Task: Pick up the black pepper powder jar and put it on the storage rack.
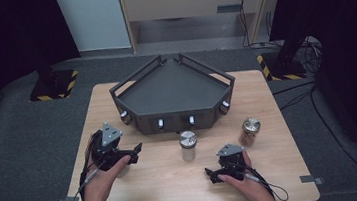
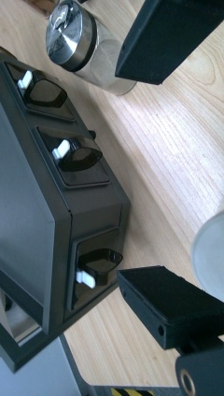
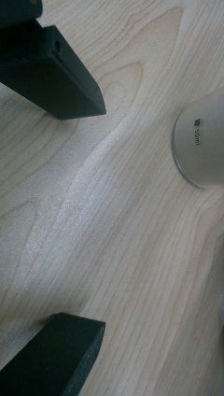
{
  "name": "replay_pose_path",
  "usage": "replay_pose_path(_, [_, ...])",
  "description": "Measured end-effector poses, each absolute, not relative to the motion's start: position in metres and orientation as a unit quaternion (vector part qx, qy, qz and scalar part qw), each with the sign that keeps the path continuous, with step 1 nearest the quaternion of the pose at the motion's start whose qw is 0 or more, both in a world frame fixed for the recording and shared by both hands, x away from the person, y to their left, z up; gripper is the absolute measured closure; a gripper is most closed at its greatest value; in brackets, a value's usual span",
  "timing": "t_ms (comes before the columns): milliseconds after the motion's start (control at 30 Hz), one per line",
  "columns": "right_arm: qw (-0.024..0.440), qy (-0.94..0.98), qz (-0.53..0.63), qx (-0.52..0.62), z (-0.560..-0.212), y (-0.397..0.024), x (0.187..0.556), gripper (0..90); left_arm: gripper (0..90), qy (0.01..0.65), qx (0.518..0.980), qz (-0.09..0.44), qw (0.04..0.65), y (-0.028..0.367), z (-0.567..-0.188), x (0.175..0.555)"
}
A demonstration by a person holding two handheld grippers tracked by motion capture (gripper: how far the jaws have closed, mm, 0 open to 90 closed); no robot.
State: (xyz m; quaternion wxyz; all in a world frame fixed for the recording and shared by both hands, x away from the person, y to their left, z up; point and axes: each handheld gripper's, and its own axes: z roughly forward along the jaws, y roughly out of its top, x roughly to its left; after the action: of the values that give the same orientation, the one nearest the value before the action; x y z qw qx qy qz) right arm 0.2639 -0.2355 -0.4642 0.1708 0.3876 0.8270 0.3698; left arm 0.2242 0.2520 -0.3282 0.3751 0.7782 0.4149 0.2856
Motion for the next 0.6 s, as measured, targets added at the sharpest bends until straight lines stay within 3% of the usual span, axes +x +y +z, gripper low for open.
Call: replay_pose_path(600, [0.171, 0.827, 0.37, 0.388, -0.464, -0.235, 0.264, 0.6, 2.6, 0.422, 0.768, 0.296, 0.38, 0.272, -0.337, 0.214])
